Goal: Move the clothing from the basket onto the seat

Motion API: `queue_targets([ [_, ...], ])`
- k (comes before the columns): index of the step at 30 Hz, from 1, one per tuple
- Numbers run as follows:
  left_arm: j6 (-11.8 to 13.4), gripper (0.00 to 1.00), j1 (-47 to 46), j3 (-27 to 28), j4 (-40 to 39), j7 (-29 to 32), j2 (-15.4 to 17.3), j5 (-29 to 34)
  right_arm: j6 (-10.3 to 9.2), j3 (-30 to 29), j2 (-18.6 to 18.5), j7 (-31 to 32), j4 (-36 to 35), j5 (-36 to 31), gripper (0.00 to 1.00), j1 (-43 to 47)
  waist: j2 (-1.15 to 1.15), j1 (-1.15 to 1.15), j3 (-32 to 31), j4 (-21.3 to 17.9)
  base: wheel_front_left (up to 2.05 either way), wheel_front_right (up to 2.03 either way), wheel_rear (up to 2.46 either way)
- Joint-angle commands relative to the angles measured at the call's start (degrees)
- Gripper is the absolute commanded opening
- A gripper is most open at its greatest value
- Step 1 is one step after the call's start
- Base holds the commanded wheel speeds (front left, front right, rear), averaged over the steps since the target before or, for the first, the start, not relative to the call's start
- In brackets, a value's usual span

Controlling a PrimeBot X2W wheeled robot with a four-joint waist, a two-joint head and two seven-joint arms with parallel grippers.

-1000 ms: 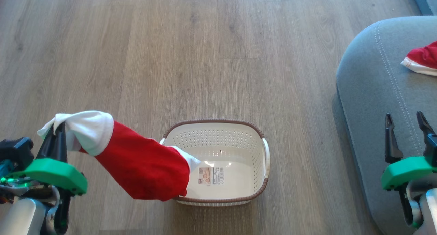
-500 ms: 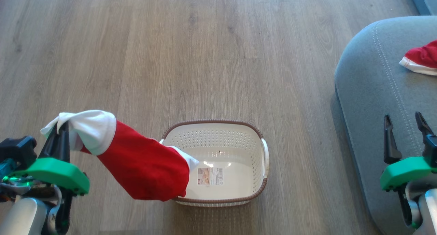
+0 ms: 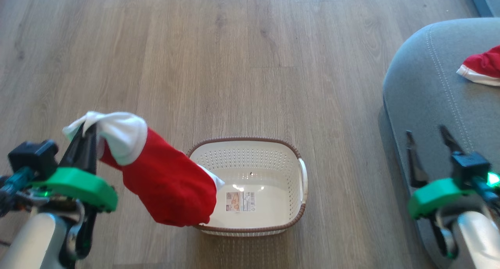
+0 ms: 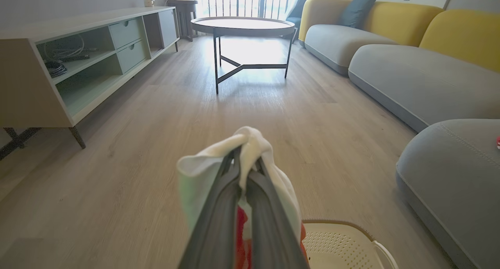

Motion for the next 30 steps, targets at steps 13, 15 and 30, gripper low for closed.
queue_targets([
  [13,-1.9,0.0,-12.9,-4.9,-7.3,3.5,-2.0,2.8,0.4,23.8,2.6,0.3,-0.6,2.6,1.0,-14.5,0.0,0.0,1.1,0.1,0.0,0.0,0.0],
  [15,-2.1,0.0,-13.9,-5.8,-7.2,3.7,-2.7,3.1,0.4,28.0,4.1,0.3,0.5,3.3,1.0,-17.0,0.0,0.0,1.4,0.2,0.0,0.0,0.0],
  [30,-5.6,0.0,-21.7,-15.8,-2.2,3.0,-12.3,4.6,0.4,42.2,11.8,-0.3,9.2,8.8,1.0,-28.7,0.0,0.0,1.9,4.7,0.0,0.0,0.0],
])
